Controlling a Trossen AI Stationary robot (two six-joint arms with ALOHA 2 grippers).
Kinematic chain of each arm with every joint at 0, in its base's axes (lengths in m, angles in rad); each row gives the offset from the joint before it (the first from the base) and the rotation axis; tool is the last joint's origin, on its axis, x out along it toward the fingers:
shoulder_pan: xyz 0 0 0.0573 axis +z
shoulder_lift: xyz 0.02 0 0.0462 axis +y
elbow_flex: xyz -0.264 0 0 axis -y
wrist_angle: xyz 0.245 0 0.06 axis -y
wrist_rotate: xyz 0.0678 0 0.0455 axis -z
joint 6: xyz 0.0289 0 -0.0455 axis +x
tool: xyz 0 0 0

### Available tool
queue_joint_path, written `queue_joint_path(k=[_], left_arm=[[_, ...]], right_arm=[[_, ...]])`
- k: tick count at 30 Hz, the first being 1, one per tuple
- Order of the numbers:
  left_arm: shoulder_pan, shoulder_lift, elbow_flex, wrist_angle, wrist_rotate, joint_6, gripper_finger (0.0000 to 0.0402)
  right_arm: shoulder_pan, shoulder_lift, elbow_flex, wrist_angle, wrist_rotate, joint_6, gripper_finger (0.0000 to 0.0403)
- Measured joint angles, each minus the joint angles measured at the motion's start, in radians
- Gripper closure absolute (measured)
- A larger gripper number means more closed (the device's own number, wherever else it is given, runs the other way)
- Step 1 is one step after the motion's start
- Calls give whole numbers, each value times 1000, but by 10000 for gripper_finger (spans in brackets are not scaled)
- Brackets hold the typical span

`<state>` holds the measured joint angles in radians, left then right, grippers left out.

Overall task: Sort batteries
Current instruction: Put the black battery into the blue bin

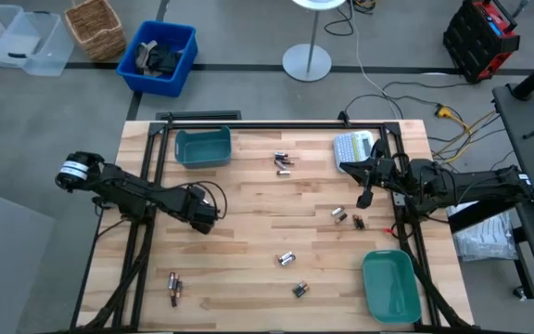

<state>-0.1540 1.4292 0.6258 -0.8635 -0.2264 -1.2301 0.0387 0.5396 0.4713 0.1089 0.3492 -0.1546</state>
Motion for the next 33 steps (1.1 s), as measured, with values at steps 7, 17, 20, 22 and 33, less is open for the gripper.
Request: queue_joint_path(k=[7,17,20,22,33], left_arm=[[8,0,0,3,0,10,249],[18,6,0,4,-1,21,249],[18,6,0,4,-2,25,249],[18,6,0,4,-2,31,249],[19,6,-5,7,-6,32,249]], right_arm=[[0,0,0,0,0,-2,390],[0,0,0,0,0,-2,390],[0,0,0,0,0,-2,390],[0,0,0,0,0,-2,390],[0,0,0,0,0,-2,390]])
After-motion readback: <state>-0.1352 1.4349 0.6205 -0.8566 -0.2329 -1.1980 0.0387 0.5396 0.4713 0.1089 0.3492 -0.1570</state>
